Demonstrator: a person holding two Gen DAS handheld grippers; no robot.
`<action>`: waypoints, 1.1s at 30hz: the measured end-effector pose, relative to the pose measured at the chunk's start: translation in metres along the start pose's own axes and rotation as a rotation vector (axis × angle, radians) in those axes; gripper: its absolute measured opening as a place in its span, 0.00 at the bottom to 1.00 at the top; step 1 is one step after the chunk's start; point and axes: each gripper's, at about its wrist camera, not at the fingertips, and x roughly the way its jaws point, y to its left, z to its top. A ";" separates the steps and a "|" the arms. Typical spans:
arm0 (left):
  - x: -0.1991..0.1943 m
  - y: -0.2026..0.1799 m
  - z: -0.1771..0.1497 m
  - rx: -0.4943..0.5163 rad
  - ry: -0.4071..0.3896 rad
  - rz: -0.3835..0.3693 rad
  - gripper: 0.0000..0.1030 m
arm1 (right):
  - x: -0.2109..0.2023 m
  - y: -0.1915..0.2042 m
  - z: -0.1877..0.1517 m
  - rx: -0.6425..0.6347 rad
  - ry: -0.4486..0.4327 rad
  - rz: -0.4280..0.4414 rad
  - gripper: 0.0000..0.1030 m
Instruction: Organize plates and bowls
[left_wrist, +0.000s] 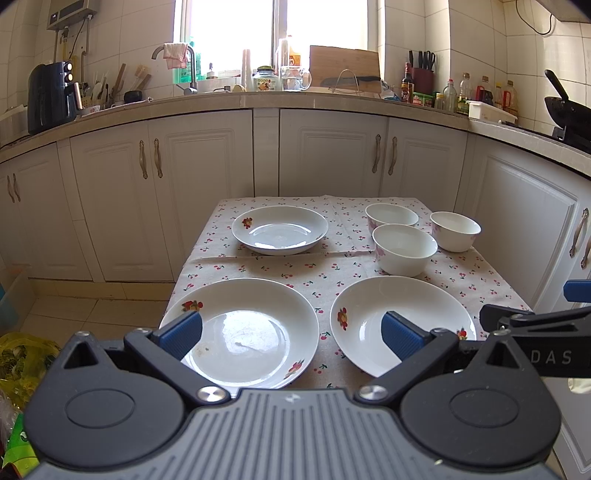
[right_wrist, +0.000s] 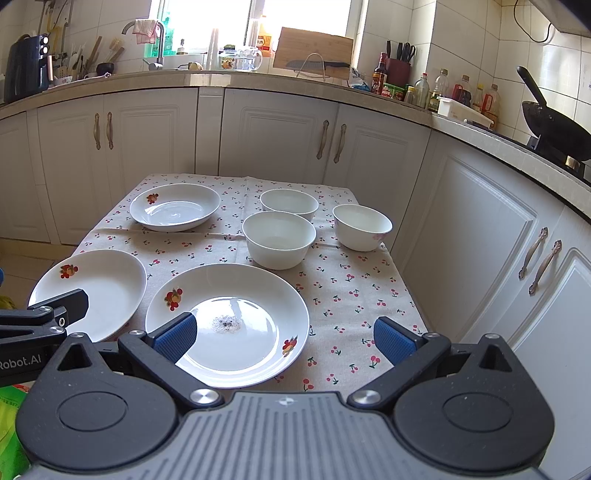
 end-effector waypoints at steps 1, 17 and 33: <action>0.000 0.000 0.000 0.000 0.000 0.000 0.99 | 0.000 0.001 0.000 0.000 0.000 0.000 1.00; 0.009 0.007 0.002 0.012 -0.007 -0.011 0.99 | 0.008 0.004 0.006 -0.014 -0.024 0.030 1.00; 0.047 0.049 -0.021 0.087 0.054 -0.084 0.99 | 0.031 -0.014 0.033 0.002 -0.168 0.188 1.00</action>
